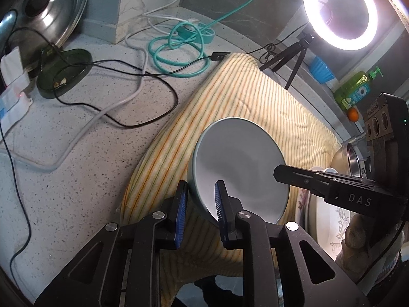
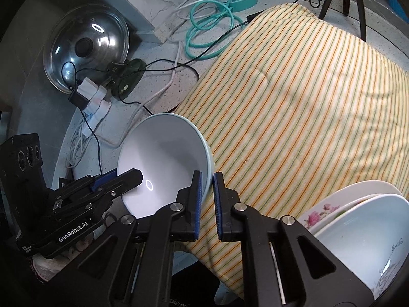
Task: Organize plates and bowls
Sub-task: 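Close the right gripper on the rim of the white ceramic bowl, then lift the white bowl and carry it toward the nested steel bowls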
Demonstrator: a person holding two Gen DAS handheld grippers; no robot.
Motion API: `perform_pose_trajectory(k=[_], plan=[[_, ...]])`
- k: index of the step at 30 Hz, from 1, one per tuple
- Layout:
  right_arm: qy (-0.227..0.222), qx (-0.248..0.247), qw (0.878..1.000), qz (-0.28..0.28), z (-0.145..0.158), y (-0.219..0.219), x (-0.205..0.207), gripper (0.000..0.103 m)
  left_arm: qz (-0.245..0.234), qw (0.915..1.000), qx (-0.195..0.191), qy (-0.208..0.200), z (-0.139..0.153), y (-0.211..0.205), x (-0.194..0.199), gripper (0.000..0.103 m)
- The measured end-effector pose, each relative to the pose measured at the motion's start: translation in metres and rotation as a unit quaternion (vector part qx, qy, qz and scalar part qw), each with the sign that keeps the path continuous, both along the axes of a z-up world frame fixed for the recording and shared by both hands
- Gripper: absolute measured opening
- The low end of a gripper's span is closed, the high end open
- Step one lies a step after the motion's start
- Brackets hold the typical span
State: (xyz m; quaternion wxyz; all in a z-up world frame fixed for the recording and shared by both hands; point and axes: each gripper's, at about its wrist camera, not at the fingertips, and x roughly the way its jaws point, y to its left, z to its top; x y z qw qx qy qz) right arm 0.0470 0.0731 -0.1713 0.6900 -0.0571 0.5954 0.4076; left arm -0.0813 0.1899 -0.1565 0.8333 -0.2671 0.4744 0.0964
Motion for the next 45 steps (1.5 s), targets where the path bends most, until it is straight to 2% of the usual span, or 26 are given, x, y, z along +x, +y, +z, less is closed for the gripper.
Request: perform_pose_trajectory(k=[10,19,31,45], plan=[[-0.020,0.027,0.998,-0.047,0.039,-0.043,0.016,0.009,-0.049,0.9982,0.006,-0.036,0.030,-0.029,0.029,0.020],[-0.043,0.041,0.992,-0.113,0.067,-0.104,0.037,0.009,-0.115,0.9914,0.005,-0.062,0.049,-0.073,0.071,0.020],[-0.073,0.043,0.975,-0.207,0.092,-0.201,0.062,0.009,-0.211,0.9737,0.007,-0.087,0.067,-0.153,0.131,0.020],[-0.077,0.023,0.952,-0.297,0.085,-0.298,0.088,0.009,-0.295,0.9525,0.009,-0.074,0.065,-0.235,0.189,0.020]])
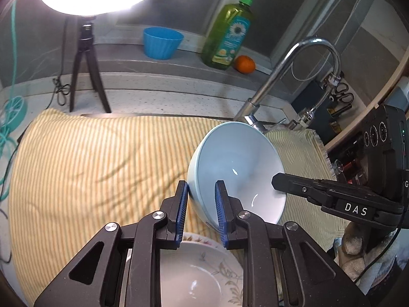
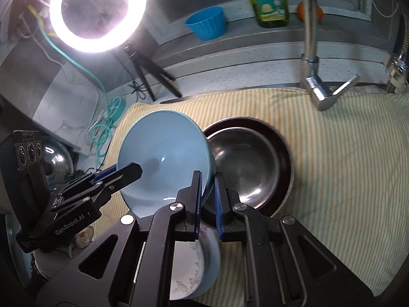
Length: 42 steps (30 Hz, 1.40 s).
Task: Organize plates and bowls
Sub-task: 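Lift the white bowl and carry it toward the nested steel bowls, then lower the white bowl into the red steel bowl with the right gripper, then open the right gripper and release the white bowl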
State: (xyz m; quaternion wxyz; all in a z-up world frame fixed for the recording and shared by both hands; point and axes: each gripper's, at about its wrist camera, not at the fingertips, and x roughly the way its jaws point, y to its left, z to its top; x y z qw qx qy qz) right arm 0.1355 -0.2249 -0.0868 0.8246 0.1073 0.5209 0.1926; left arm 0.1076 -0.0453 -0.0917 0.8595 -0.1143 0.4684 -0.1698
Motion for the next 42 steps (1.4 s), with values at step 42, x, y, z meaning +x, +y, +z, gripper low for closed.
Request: perform_pose_trajectory(k=[42], plan=[[0.030,-0.025,0.999,-0.033,-0.039,-0.039,0.016,0.015,-0.042,0.9972,0.046,0.040,-0.029,-0.045,0.025,0.024]])
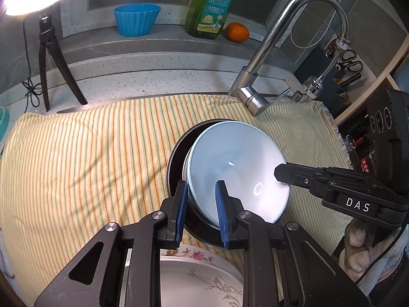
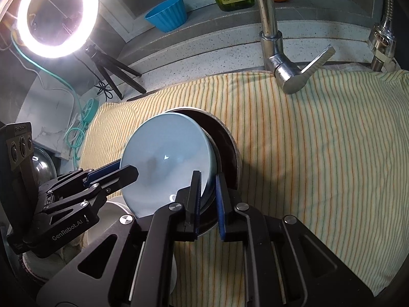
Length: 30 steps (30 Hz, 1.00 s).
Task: Organize plates and bowls
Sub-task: 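Open the right gripper and release the white bowl, then close the right gripper on the rim of the nested bowl stack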
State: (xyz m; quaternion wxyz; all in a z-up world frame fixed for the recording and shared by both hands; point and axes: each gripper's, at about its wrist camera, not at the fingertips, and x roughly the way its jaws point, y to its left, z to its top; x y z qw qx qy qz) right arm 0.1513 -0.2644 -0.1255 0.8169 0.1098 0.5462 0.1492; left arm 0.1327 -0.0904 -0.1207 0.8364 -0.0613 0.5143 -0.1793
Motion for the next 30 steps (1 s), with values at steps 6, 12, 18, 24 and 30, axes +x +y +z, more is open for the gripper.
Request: perform_pose_trajectory(k=[6,12,18,24,30], plan=[[-0.019,-0.001,1.000,-0.003,0.008,-0.004,-0.006,0.044,0.011,0.9999,-0.002,-0.008,0.008,0.009,-0.003,0.052],[-0.043,0.004,0.999,-0.009,0.020,-0.012,-0.016,0.075,0.035,0.9994,-0.003,0.008,0.012,0.025,-0.006,0.075],[-0.062,0.005,0.998,-0.018,0.029,-0.027,-0.027,0.094,0.052,0.9986,0.006,0.012,0.013,0.044,-0.013,0.075],[-0.056,0.007,0.998,-0.031,0.027,-0.042,-0.034,0.094,0.069,0.9975,0.009,0.006,0.014,0.061,-0.023,0.075],[-0.052,0.021,0.997,-0.044,0.025,-0.051,-0.041,0.094,0.072,0.9970,0.028,-0.005,0.014,0.065,-0.040,0.075]])
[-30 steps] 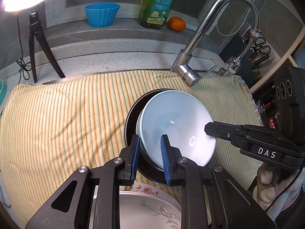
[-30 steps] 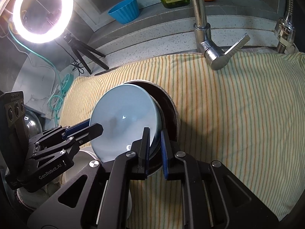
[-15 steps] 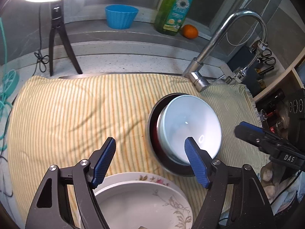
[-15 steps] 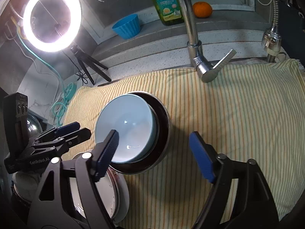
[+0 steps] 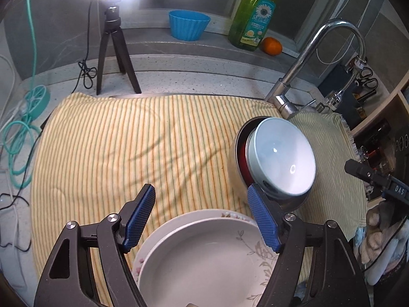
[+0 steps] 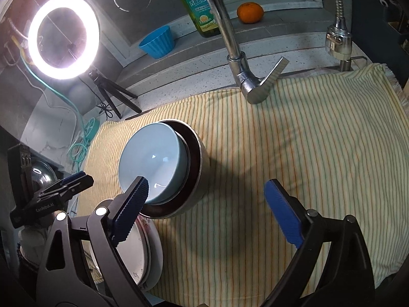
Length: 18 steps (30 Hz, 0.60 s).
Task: Organize plates and bowls
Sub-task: 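Close the right gripper on the rim of the nested bowl stack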
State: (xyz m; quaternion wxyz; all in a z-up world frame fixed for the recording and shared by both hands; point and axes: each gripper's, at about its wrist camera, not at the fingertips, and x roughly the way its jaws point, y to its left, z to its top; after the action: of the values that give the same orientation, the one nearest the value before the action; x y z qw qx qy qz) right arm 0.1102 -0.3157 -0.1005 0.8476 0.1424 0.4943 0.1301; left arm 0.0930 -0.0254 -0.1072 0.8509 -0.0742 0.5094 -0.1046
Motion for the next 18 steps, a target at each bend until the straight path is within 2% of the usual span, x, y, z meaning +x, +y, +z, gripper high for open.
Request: perform_pose_trajectory(k=[6,10,18], plan=[[-0.006,0.018,1.000,-0.012,-0.007,-0.003,-0.013,0.094,0.020,0.9996,-0.019,-0.007,-0.004,0.002,-0.020,0.075],[-0.014,0.026,0.999,-0.028,-0.010,-0.007,-0.020,0.094,0.031,0.9991,-0.014,-0.026,-0.001,0.000,-0.029,0.075],[-0.023,0.020,0.999,-0.037,-0.013,-0.008,-0.025,0.092,0.025,0.9987,-0.021,-0.040,-0.002,-0.007,-0.026,0.072]])
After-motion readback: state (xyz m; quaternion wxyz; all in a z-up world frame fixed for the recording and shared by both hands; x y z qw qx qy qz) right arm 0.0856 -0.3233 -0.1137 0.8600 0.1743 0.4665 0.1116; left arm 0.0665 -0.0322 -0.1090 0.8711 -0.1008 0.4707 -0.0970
